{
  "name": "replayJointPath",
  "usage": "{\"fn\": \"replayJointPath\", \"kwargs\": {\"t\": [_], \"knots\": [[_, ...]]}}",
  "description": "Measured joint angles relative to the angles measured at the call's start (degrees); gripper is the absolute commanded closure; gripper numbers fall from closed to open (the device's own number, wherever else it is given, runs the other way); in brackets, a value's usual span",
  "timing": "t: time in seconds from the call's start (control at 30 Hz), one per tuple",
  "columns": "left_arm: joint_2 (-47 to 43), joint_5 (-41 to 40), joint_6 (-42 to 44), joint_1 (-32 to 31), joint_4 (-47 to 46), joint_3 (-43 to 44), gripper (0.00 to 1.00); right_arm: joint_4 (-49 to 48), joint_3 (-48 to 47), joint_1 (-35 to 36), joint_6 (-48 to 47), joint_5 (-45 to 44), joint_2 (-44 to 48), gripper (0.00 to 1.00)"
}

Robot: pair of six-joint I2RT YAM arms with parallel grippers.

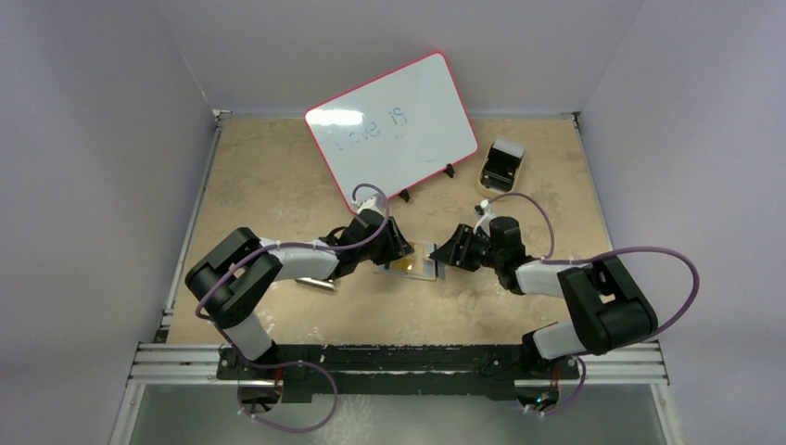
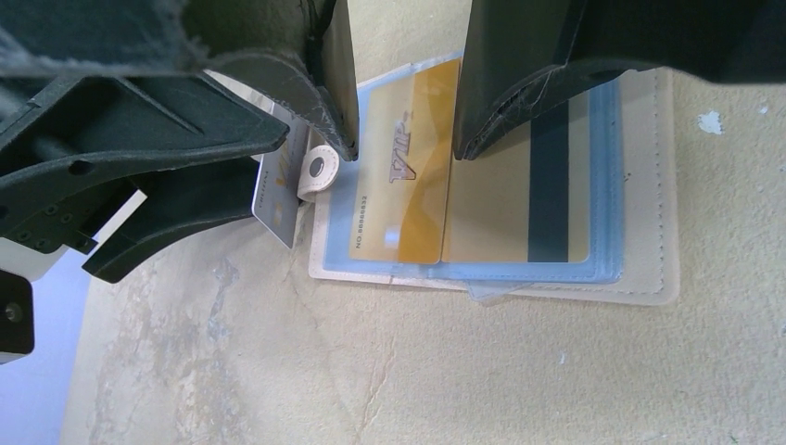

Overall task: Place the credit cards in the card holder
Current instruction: Insert the credit card into the card holder.

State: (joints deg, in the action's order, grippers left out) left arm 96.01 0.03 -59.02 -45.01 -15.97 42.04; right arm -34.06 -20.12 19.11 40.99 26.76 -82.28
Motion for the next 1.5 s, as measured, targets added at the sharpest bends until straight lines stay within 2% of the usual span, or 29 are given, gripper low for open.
{"fn": "replayJointPath", "kwargs": {"t": [1.1,1.23,1.5], "knots": [[3.8,3.1,-6.43,-3.04,-7.56,0.28,0.58,-4.83,1.51,0.0,0.59,1.51,-1.33,1.0],[2.32,2.4,-6.29,-3.02,-5.7,0.31,0.56,-4.83,1.51,0.0,0.59,1.49,-1.33,1.0],[-5.9,-3.85,-2.34,-1.36,5.46,1.86,0.5,-4.74,1.51,0.0,0.52,1.42,-1.27,1.0]]}}
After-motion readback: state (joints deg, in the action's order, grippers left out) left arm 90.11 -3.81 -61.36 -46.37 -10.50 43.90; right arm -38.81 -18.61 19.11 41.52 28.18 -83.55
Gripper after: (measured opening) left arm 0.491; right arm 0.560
